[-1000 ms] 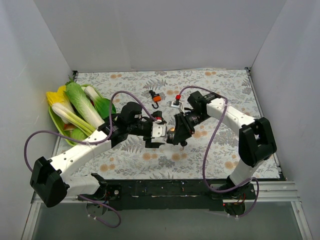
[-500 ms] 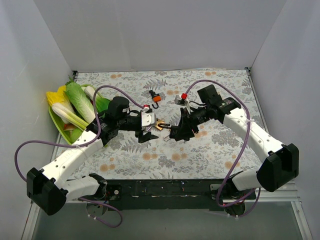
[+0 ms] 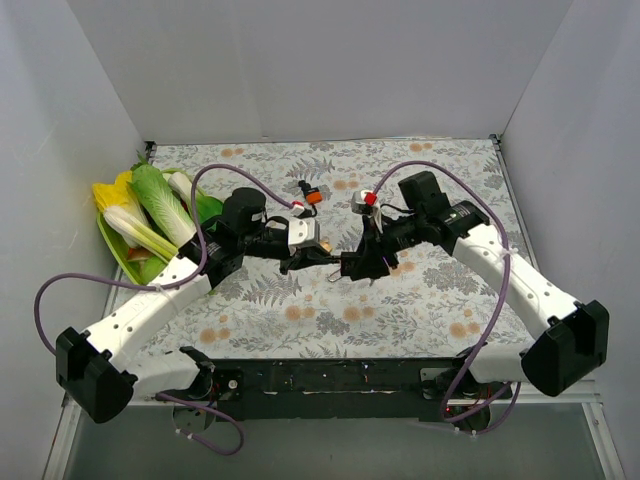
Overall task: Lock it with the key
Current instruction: Lock the lock.
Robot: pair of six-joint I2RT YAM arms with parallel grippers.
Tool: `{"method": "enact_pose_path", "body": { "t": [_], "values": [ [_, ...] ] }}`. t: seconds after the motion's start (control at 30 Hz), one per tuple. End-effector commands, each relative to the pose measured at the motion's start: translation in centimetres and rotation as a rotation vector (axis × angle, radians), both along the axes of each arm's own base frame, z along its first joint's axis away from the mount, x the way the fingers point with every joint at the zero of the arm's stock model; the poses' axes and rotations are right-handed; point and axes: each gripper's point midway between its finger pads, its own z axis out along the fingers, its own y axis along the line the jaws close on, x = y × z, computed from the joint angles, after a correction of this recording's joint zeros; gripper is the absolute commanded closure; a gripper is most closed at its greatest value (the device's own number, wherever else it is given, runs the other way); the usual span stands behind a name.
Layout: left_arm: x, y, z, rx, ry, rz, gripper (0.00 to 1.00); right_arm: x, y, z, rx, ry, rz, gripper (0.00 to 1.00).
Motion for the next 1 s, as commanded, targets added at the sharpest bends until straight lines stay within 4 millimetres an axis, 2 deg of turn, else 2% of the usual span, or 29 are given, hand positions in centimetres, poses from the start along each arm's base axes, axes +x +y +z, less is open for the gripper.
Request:
{"method": "enact_pose_path", "body": {
  "t": [0.0,0.07,0.2,0.27,0.37,0.53,0.63,0.83,0.9,0.97],
  "values": [
    [-1.2,-0.5,2.1,-0.017,0.09,-0.044,0.97,1.0,0.3,3.8,0.118,-0.248,-0.032,0.99],
    [-1.4,-0.7,2.0,0.0,0.162,-0.045,0.98,1.4,0.2,4.1,0.125,-0.314,-0.042,0.99],
    [-1.6,-0.7,2.6,-0.008,0.235,-0.015,0.51,1.7,0.2,4.7,0.128,-0.37,-0.036,0.99],
    [-1.0,-0.5,1.9,-0.004,0.221,0.029,0.48,1.5,0.2,4.9,0.134,-0.369,-0.026,0.99],
    [-1.2,0.2,0.6,0.019,0.203,0.043,0.53,1.1,0.2,5.5,0.157,-0.382,-0.015,0.99],
    [-1.2,0.3,0.2,0.016,0.196,0.043,0.61,0.5,0.3,6.1,0.192,-0.387,0.012,0.99],
    [-1.0,0.1,0.2,0.015,0.193,0.039,0.69,0.3,0.4,6.4,0.206,-0.396,0.021,0.99],
    [-1.5,-0.3,0.7,0.001,0.214,0.004,0.95,0.6,0.6,6.5,0.21,-0.431,0.019,0.99],
    [-1.5,-0.3,0.7,0.001,0.219,0.003,1.0,0.7,0.6,6.4,0.205,-0.449,0.014,0.99],
    [-1.3,-0.3,0.9,-0.001,0.218,0.011,1.0,0.6,0.7,6.5,0.207,-0.459,0.02,0.99]
  ]
}}
